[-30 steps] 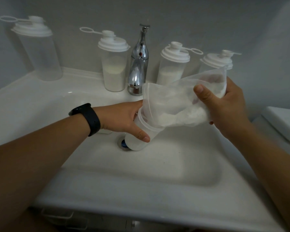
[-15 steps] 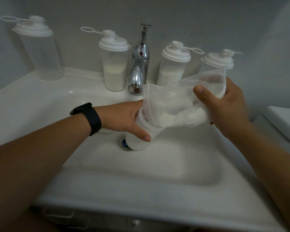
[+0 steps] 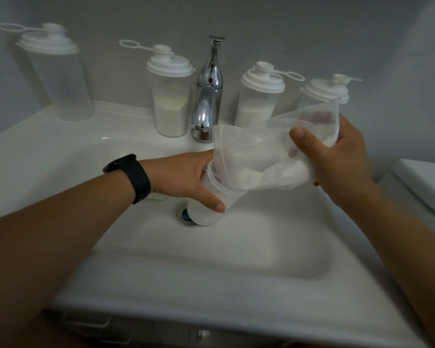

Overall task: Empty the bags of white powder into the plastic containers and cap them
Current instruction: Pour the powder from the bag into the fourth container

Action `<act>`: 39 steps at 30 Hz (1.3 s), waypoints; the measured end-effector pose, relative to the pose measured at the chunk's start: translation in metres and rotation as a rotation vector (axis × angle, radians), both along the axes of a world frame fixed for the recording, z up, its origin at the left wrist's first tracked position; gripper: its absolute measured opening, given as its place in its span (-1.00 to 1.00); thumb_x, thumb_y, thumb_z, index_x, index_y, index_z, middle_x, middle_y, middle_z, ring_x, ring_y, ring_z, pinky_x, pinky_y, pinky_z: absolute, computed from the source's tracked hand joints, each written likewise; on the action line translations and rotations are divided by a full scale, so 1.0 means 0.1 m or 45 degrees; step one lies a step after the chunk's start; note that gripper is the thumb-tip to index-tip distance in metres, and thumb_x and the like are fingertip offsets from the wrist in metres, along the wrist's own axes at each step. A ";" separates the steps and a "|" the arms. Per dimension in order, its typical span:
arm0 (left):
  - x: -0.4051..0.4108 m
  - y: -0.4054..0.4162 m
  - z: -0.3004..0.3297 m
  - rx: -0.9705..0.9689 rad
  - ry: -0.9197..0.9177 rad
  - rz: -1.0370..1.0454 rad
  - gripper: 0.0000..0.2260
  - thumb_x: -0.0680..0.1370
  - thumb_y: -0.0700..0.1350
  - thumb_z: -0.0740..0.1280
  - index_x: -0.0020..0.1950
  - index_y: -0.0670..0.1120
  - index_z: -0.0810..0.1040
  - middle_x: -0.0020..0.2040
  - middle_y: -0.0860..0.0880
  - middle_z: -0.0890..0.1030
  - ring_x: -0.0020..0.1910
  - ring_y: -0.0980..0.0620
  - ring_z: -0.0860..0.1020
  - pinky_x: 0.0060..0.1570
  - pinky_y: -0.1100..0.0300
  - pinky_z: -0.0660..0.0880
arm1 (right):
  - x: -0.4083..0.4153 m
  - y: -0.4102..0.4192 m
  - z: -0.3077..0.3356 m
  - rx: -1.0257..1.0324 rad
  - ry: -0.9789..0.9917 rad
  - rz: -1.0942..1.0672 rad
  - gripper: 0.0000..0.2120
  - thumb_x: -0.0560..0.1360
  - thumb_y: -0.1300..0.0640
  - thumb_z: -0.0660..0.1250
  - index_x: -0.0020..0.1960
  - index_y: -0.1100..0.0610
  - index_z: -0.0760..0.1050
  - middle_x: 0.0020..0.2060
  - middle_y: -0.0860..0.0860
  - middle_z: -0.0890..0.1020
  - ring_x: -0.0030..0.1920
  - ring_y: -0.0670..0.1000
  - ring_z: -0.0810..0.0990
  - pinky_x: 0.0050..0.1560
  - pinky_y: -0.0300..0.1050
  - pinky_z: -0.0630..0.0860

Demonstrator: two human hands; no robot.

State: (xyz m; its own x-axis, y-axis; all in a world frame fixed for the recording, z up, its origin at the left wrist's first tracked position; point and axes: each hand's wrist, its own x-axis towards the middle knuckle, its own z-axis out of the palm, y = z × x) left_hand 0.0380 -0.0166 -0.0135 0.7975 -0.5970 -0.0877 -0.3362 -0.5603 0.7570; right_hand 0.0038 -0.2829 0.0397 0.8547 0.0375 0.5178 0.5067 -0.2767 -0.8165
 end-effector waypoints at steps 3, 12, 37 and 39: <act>-0.01 0.02 -0.01 -0.001 -0.003 -0.007 -0.09 0.29 0.14 0.68 0.54 0.17 0.29 0.36 0.28 0.54 0.35 0.25 0.51 0.44 0.03 0.44 | 0.00 0.00 -0.01 -0.010 0.020 0.009 -0.77 0.46 -0.19 0.44 0.06 -0.15 0.55 -0.26 -0.16 0.71 -0.27 -0.15 0.67 -0.41 -0.42 0.45; -0.02 0.00 0.00 -0.013 -0.008 0.005 -0.19 0.32 0.07 0.65 0.46 0.25 0.32 0.33 0.27 0.56 0.33 0.25 0.52 0.43 0.04 0.45 | -0.01 0.02 -0.01 0.032 0.002 0.000 -0.82 0.47 -0.14 0.44 0.04 -0.15 0.55 -0.27 -0.18 0.70 -0.31 -0.15 0.67 -0.46 -0.37 0.45; -0.05 -0.01 0.03 0.003 -0.010 0.010 -0.18 0.32 0.05 0.64 0.49 0.15 0.33 0.33 0.23 0.57 0.32 0.23 0.53 0.42 0.04 0.46 | -0.01 0.03 -0.01 0.020 -0.009 0.011 -0.81 0.48 -0.12 0.44 0.06 -0.13 0.56 -0.26 -0.18 0.71 -0.30 -0.17 0.66 -0.40 -0.42 0.45; -0.05 -0.01 0.03 0.002 0.000 0.016 -0.18 0.31 0.05 0.64 0.48 0.16 0.34 0.33 0.23 0.58 0.32 0.23 0.54 0.42 0.04 0.47 | -0.01 0.03 -0.01 0.019 -0.020 0.006 -0.82 0.48 -0.11 0.44 0.06 -0.13 0.56 -0.26 -0.19 0.70 -0.30 -0.17 0.66 -0.41 -0.41 0.45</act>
